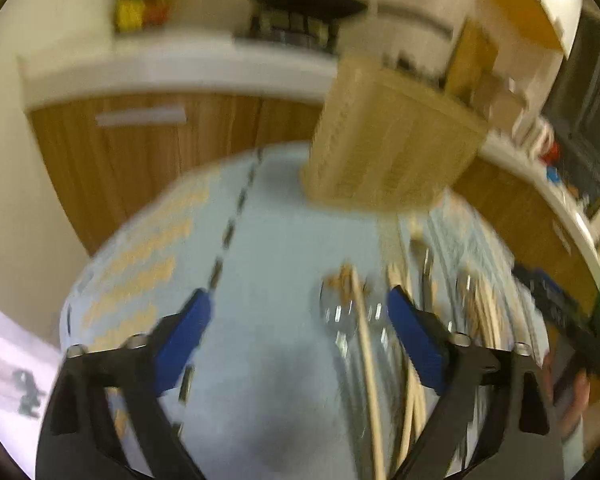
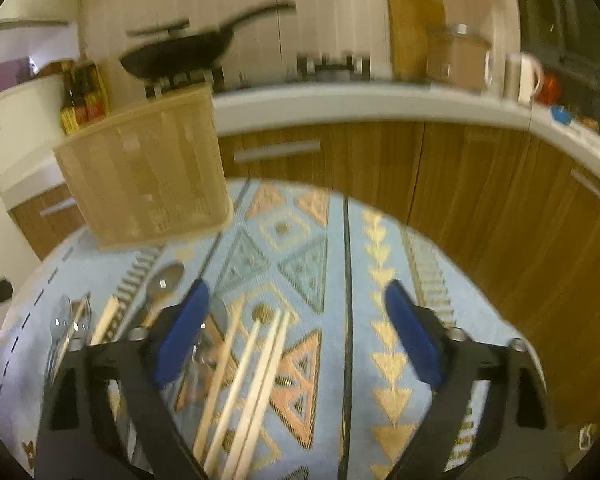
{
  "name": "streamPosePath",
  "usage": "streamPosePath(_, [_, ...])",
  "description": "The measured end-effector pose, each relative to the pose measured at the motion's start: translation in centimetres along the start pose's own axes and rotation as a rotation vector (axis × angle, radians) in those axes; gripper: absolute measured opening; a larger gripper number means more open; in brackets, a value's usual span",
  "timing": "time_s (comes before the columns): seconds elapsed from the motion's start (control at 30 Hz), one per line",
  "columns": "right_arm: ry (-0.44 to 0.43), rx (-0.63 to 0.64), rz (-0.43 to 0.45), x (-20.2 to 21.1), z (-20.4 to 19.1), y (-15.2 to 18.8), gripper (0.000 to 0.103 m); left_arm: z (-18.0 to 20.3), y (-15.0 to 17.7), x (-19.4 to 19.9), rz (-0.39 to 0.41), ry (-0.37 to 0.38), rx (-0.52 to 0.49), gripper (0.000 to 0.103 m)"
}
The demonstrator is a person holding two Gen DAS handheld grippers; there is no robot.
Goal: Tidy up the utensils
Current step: 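Grasp a clear plastic spoon handle with the left tool while the right tool grasps wooden chopsticks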
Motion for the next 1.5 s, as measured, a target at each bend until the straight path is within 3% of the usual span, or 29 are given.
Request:
streamPosePath(0.1, [-0.027, 0.008, -0.089, -0.5, -0.3, 0.0, 0.062, 0.7, 0.9, -1.8, -0.118, 0.015, -0.051, 0.064])
streamPosePath(0.17, [-0.048, 0.013, -0.131, -0.6, -0.5, -0.1, 0.058, 1.7, 1.6, -2.6, -0.150, 0.012, -0.085, 0.057])
streamPosePath(0.47, [-0.108, -0.072, -0.306, -1.2, 1.8, -1.4, 0.056, 4.3, 1.8, -4.3, -0.190, -0.090, -0.200, 0.037])
streamPosePath(0.53, [-0.116, -0.082, -0.350, -1.8, 2.0, -1.3, 0.051, 4.6, 1.7, -4.3, -0.192, -0.096, -0.218, 0.027])
streamPosePath(0.6, [-0.138, -0.085, -0.401, -2.4, 1.8, -1.0, 0.038, 5.1, 1.6, -4.4, -0.199, -0.067, -0.222, 0.013])
streamPosePath(0.73, [-0.173, -0.087, -0.454, -2.4, 0.9, -0.5, 0.035, 5.3, 1.7, -4.3, -0.182, -0.068, -0.224, 0.011])
streamPosePath(0.97, [-0.125, -0.063, -0.529, -3.3, 0.3, 0.1, 0.017, 4.0, 1.0, -4.2, -0.167, -0.007, -0.153, 0.004])
streamPosePath(1.17, [-0.147, -0.093, -0.572, -3.8, 0.0, 0.6, 0.017, 3.8, 0.8, -4.2, -0.160, -0.001, -0.147, 0.003])
streamPosePath(1.3, [-0.095, -0.040, -0.578, -3.9, -1.2, 0.8, 0.017, 3.7, 0.8, -4.2, -0.159, 0.001, -0.146, 0.004])
streamPosePath(1.4, [-0.055, 0.008, -0.597, -3.9, -2.3, 0.8, 0.017, 3.5, 0.8, -4.2, -0.157, -0.025, -0.164, 0.008])
streamPosePath(1.5, [-0.030, 0.055, -0.636, -4.1, -3.4, 1.0, 0.017, 3.4, 1.0, -4.1, -0.165, -0.035, -0.199, 0.023])
Point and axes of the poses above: each gripper's, at about its wrist camera, not at the fingertips, and x roughly against the way its jaws point, z to its right, y to its underside, the point moved 1 cm from there along -x, roughly the way its jaws point, and after that the axes turned 5 degrees about -y, right-handed, at the moved point
